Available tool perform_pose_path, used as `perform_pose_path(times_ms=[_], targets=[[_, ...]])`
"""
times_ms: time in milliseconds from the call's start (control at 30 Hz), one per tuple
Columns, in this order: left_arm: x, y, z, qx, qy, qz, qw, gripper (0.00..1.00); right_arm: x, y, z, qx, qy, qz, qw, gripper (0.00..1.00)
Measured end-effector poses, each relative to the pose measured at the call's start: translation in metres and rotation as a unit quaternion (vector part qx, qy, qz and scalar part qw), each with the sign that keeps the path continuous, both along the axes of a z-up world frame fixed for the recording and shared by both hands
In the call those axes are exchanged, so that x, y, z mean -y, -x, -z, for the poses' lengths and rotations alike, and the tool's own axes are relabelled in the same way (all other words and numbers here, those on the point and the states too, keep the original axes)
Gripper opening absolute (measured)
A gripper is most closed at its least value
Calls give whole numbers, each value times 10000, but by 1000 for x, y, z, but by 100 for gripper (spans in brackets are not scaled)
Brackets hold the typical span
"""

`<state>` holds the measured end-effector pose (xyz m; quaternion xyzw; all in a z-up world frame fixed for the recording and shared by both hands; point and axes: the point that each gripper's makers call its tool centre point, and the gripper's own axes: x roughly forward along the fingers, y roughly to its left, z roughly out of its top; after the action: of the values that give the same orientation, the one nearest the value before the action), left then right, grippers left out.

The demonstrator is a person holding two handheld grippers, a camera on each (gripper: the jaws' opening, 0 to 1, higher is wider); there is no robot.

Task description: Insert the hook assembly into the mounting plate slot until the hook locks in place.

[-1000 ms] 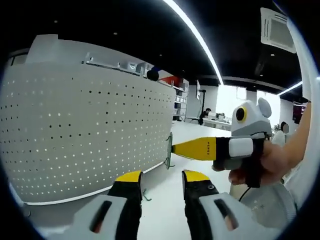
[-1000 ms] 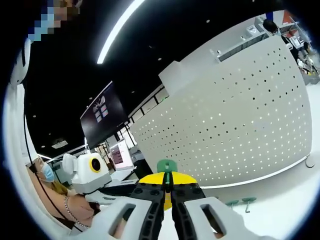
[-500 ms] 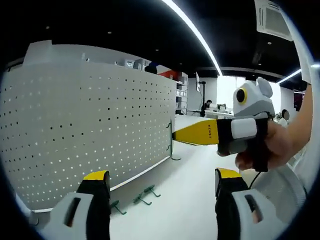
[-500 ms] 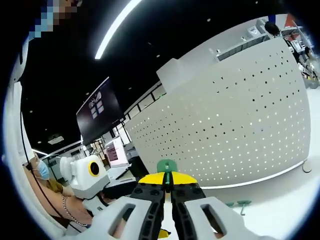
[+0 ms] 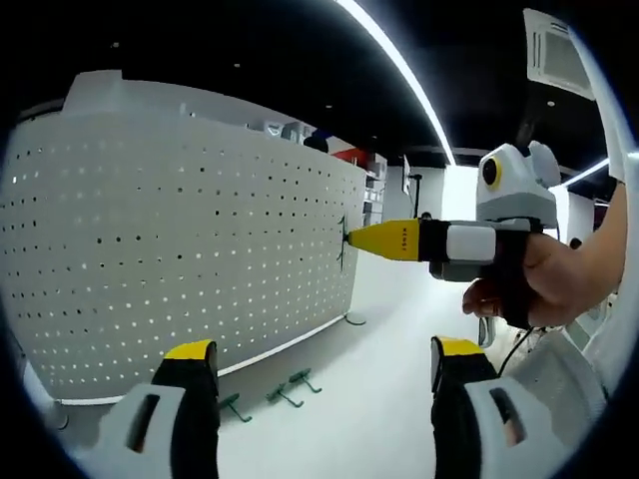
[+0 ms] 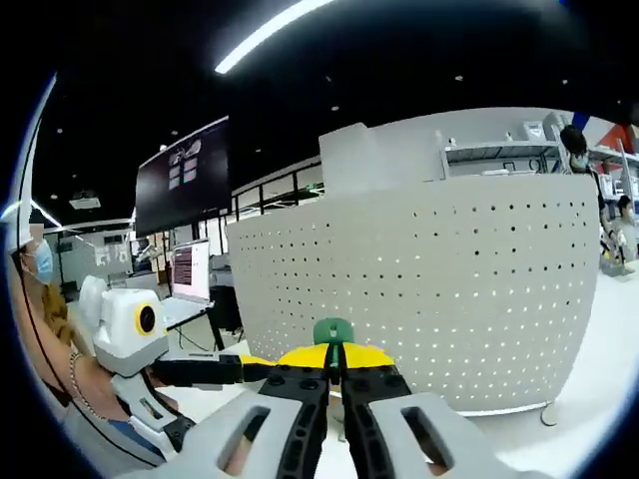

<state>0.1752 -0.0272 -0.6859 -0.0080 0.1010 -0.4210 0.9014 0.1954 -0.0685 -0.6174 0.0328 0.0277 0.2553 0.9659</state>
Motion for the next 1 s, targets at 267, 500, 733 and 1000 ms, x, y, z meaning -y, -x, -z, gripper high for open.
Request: perform_pose_path(times_ms=[267, 500, 733, 1000], targets=[[-4, -1, -2, 16, 13, -80, 10000, 89, -3, -7, -3, -1, 19, 39, 10000, 1], [-11, 1, 0, 2, 8, -153, 9999, 88, -6, -25, -15, 77, -34, 113, 9999, 1], [-19, 4, 2, 1, -1, -231, 9997, 88, -10, -42, -26, 159, -141, 220, 9995, 1], [-32, 8, 5, -13, -6, -363, 9993, 87, -16, -58, -34, 213, -152, 309, 9992, 1]])
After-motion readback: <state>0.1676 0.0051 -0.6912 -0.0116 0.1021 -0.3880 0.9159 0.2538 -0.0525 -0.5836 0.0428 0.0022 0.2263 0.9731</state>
